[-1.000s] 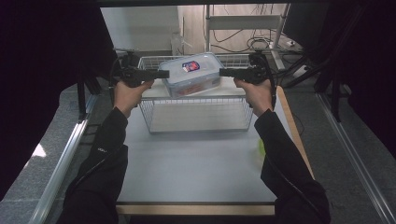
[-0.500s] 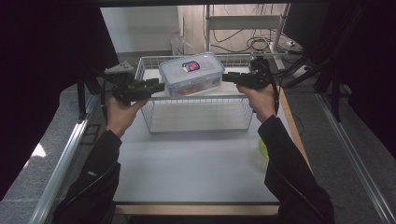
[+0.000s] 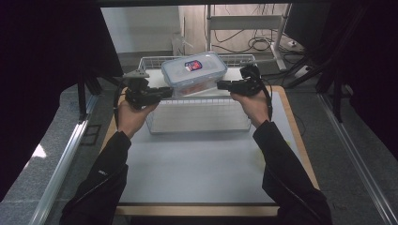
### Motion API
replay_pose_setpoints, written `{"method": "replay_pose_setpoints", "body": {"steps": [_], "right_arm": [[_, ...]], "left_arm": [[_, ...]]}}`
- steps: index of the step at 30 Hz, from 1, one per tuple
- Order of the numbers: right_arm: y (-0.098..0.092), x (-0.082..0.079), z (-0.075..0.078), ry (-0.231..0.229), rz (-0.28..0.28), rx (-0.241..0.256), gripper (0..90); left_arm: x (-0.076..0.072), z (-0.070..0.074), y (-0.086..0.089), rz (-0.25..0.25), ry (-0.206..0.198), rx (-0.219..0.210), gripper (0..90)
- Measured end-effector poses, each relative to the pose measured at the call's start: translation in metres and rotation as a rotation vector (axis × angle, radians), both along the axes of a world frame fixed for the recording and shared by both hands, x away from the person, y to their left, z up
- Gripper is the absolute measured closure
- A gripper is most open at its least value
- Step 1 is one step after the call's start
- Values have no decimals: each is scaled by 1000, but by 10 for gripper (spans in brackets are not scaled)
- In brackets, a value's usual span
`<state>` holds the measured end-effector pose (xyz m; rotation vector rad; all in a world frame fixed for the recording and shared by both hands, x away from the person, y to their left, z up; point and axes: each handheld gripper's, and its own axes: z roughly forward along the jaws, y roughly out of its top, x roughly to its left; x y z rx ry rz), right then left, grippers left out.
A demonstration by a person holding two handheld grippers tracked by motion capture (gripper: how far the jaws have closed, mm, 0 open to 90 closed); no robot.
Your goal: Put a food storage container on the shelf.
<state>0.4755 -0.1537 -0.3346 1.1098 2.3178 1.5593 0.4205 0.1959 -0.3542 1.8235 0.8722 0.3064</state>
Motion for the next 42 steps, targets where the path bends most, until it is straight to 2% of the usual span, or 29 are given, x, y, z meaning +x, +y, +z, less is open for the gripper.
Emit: {"method": "replay_pose_setpoints", "body": {"steps": [4, 7, 9, 11, 13, 14, 22, 29, 33, 36, 38, 42], "right_arm": [[5, 3, -2, 1, -8, -12, 799], [8, 3, -4, 1, -6, -18, 799], [10, 2, -5, -3, -4, -31, 798], [10, 3, -6, -3, -10, -30, 798], [10, 3, -6, -1, -15, -26, 798], [10, 3, -7, 0, -17, -29, 798], [9, 5, -7, 2, -21, -23, 799], [9, 5, -8, 0, -24, -24, 803], [8, 4, -8, -2, -26, -19, 776], [4, 0, -8, -6, -26, -13, 753], [2, -3, -8, -16, -19, -7, 722], [0, -12, -9, -41, -9, -17, 656]], "left_arm": [[6, 1, -2, 19, 10, -8, 766], [2, 1, -5, -28, 2, -41, 779], [-1, 1, -9, -42, 0, -15, 784], [-2, -1, -13, -49, 3, -11, 792], [1, 0, -16, -28, -6, 16, 796], [3, 1, -17, -23, -5, 16, 822], [21, 2, -12, 52, 24, 22, 820], [28, 2, -16, 38, 26, 31, 827], [24, 3, -17, 39, 18, 33, 797], [18, 1, -15, 24, 6, 16, 772], [12, -1, -14, 19, -2, 3, 724], [0, -8, -12, 6, -15, 11, 651]]}}
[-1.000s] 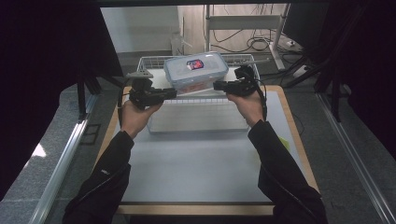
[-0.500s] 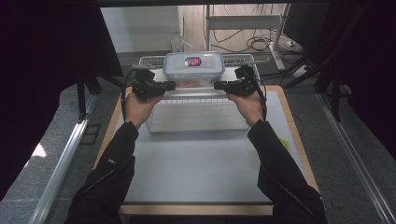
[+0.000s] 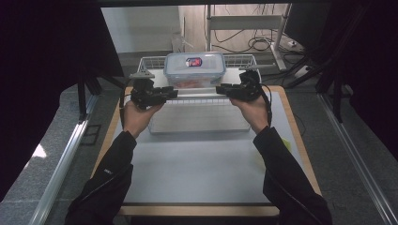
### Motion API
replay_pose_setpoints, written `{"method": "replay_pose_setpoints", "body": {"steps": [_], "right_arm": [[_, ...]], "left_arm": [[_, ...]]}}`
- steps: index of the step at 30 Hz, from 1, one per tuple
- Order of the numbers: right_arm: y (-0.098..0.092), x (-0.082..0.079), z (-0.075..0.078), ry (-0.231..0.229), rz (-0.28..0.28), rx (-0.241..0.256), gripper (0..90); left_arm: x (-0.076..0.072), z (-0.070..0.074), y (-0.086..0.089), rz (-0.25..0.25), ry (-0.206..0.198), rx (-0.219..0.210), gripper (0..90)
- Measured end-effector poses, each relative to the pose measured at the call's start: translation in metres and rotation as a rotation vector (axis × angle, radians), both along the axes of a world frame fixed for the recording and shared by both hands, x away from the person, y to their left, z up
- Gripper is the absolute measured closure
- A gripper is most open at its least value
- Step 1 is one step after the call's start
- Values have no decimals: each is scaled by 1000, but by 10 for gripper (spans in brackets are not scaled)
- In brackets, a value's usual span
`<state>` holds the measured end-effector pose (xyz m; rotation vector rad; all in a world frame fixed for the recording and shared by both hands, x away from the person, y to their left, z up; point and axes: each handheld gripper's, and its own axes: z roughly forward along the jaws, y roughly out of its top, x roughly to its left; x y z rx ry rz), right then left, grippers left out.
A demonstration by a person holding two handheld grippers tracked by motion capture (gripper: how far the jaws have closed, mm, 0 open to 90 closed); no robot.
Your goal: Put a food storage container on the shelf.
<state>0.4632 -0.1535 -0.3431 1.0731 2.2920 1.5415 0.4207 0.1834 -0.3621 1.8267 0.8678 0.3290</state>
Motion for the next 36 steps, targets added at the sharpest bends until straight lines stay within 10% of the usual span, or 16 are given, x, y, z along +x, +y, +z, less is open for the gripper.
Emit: {"method": "replay_pose_setpoints", "body": {"steps": [36], "right_arm": [[-16, -95, -72, -107, 50, -156, 90]], "left_arm": [[-101, -70, -8, -33, -38, 166, 75]]}}
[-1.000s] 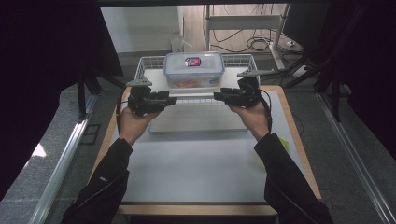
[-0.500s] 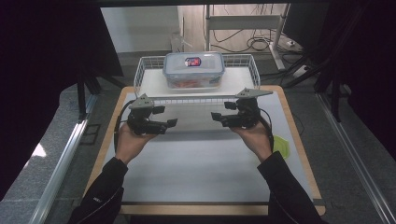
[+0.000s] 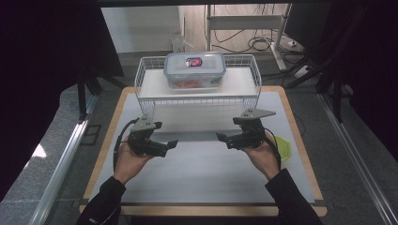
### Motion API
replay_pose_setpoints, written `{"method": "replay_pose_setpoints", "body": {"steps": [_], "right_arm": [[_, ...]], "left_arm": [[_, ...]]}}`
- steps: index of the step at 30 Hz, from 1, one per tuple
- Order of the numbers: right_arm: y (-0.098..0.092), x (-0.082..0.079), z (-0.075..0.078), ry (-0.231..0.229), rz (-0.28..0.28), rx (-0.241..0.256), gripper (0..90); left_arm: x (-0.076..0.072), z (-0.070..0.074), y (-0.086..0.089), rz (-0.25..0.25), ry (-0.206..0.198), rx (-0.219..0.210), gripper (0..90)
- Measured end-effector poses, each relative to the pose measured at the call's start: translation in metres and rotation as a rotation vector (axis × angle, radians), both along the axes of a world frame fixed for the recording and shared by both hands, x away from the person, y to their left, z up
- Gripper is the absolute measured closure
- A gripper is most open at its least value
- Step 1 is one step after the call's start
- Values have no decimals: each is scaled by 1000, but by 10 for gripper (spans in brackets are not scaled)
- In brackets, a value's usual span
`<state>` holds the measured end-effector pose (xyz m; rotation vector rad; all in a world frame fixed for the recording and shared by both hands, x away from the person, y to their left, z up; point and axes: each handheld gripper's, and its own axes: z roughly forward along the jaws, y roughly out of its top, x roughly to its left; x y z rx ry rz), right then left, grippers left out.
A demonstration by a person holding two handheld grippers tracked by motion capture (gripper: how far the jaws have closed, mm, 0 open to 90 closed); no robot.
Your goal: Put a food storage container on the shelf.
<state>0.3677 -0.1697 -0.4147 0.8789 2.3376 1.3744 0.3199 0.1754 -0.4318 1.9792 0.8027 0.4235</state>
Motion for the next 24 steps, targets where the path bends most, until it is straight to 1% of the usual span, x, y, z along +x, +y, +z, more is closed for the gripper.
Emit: {"method": "replay_pose_setpoints", "body": {"steps": [2, 5, 7, 9, 11, 12, 17, 19, 22, 24], "right_arm": [[-2, -4, -4, 3, -3, 1, 85], [-5, -9, -11, 12, -5, -1, 78], [-7, -13, -16, 17, -6, 0, 76], [-9, -18, -22, 19, -8, -2, 74], [-11, -22, -27, 19, -5, -8, 72], [-11, -25, -30, 17, -5, -14, 71], [-15, -37, -43, 25, -10, -41, 71], [-16, -41, -48, 32, -9, -51, 70], [-18, -47, -56, 33, -8, -69, 70], [-19, -50, -61, 41, -3, -88, 70]], "left_arm": [[-4, -6, 0, 4, -2, 4, 65], [-12, -17, 2, 4, -6, -1, 45], [-17, -24, 4, 7, -7, 14, 35], [-23, -32, 6, 17, -7, 13, 29], [-28, -40, 9, 15, -3, 13, 21], [-31, -43, 10, 18, -3, 16, 18], [-45, -55, 15, 33, -39, 29, 8], [-49, -59, 17, 32, -46, 44, 6], [-55, -65, 17, 29, -43, 54, 3], [-58, -71, 17, 26, -38, 72, 1]]}}
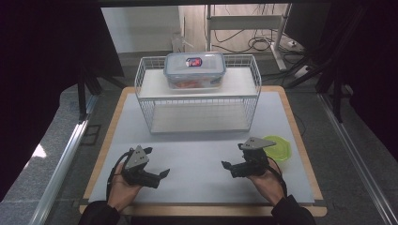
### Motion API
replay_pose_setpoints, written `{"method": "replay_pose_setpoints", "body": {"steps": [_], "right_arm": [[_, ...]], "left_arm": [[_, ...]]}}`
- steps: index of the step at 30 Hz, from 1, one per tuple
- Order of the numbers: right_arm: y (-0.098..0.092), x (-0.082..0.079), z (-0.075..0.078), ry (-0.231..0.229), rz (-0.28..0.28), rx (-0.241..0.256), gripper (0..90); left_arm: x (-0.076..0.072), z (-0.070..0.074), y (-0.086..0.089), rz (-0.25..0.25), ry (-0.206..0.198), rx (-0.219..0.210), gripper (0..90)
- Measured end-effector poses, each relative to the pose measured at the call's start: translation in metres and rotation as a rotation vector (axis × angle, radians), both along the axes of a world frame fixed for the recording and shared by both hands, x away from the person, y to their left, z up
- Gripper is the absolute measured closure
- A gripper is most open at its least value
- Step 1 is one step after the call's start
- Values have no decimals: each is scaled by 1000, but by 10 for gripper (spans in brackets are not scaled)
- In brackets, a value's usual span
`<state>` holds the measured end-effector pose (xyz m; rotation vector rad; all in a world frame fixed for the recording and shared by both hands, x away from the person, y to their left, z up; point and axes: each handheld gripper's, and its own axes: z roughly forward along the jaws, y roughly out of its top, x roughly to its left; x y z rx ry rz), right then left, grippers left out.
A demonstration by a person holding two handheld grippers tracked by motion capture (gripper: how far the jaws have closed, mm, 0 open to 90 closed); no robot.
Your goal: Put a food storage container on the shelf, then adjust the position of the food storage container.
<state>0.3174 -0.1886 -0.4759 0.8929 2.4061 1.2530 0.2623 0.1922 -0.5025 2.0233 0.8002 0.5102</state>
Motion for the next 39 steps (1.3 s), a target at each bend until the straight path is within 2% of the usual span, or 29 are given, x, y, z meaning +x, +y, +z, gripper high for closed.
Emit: {"method": "replay_pose_setpoints", "body": {"steps": [3, 8, 12, 16, 19, 23, 27, 30, 36, 39], "right_arm": [[-1, -4, -8, 8, 6, -27, 70], [-5, -4, -15, 26, -8, -56, 69], [-6, -1, -16, 58, -20, -45, 22], [-6, -1, -14, 77, -51, -19, 25], [-11, -2, -9, 58, -71, -22, 137], [-22, -1, 1, 38, -89, -28, 391], [-38, 1, 10, 14, -120, -26, 574], [-53, 4, 16, -18, -162, -48, 730], [-82, 10, 23, -38, -281, -40, 883], [-99, 14, 28, -45, -347, -33, 899]], "left_arm": [[-3, -7, -1, -2, 11, 37, 0], [-4, -8, -2, 0, 6, 36, 0], [-4, -9, -1, 2, 3, 33, 0], [-4, -8, 1, 4, 3, 23, 0], [-4, -8, 1, 4, 1, 20, 0], [-4, -9, 1, 5, 5, 18, 0], [-4, -9, 2, 9, 4, 13, 0], [-4, -8, 3, 12, 0, 7, 3], [-4, -8, 2, 14, -4, 9, 4], [-4, -8, 2, 15, -7, 10, 5]]}}
